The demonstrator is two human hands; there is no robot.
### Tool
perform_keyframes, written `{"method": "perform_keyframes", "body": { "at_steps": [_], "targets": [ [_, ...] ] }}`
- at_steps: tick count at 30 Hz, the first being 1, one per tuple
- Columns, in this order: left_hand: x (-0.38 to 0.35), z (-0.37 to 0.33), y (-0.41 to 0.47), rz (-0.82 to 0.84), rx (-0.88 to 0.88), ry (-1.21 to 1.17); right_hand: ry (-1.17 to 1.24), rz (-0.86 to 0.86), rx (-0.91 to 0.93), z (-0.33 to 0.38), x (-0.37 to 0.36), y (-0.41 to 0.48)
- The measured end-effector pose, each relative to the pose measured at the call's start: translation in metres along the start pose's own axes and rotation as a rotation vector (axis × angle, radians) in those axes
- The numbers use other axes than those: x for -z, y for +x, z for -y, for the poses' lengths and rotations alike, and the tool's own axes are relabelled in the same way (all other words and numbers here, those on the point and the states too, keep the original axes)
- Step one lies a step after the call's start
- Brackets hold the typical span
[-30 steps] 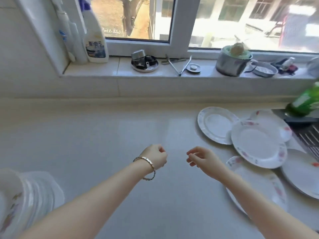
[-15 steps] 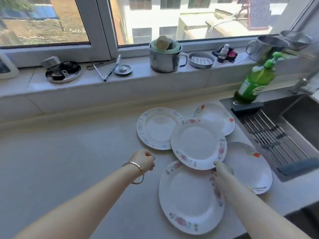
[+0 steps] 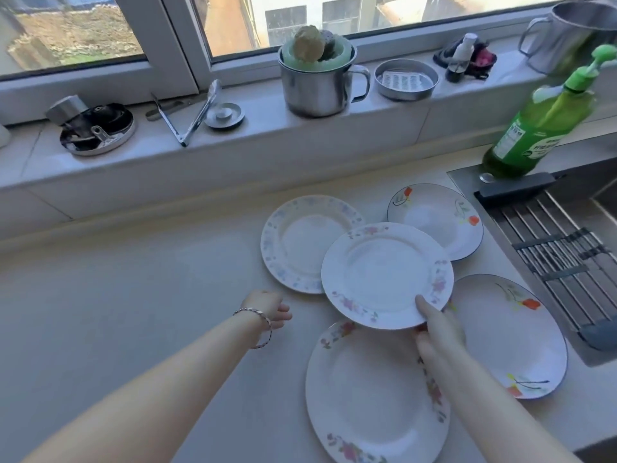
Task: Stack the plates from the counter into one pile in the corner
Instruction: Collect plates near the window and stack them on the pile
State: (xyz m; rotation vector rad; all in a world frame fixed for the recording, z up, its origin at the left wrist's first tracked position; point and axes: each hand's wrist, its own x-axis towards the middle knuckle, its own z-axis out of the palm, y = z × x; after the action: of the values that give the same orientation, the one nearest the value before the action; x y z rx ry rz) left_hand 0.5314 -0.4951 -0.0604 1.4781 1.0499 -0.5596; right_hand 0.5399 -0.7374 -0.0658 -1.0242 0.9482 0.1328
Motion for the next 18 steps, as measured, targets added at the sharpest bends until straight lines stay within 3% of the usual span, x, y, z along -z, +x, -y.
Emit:
{"method": "perform_keyframes", "body": {
  "at_steps": [4, 8, 12, 18],
  "targets": [
    [-0.008, -0.019, 0.015, 0.053, 0.081, -0.342, 0.069, 0.113, -0.067, -0.003, 0.005, 0.009],
    [-0.019, -0.027, 0.032, -0.085, 0.063, -0.585, 0.077, 0.233, -0.129, -0.001, 0.009, 0.012],
    [-0.022, -0.029, 0.043, -0.178, 0.025, -0.534, 0.119, 0.349, -0.111, 0.003, 0.007, 0.008],
    [-0.008, -0.027, 0.060, -0.181, -0.053, -0.483, 0.156, 0.413, -0.109, 0.012, -0.002, 0.000]
  ]
}}
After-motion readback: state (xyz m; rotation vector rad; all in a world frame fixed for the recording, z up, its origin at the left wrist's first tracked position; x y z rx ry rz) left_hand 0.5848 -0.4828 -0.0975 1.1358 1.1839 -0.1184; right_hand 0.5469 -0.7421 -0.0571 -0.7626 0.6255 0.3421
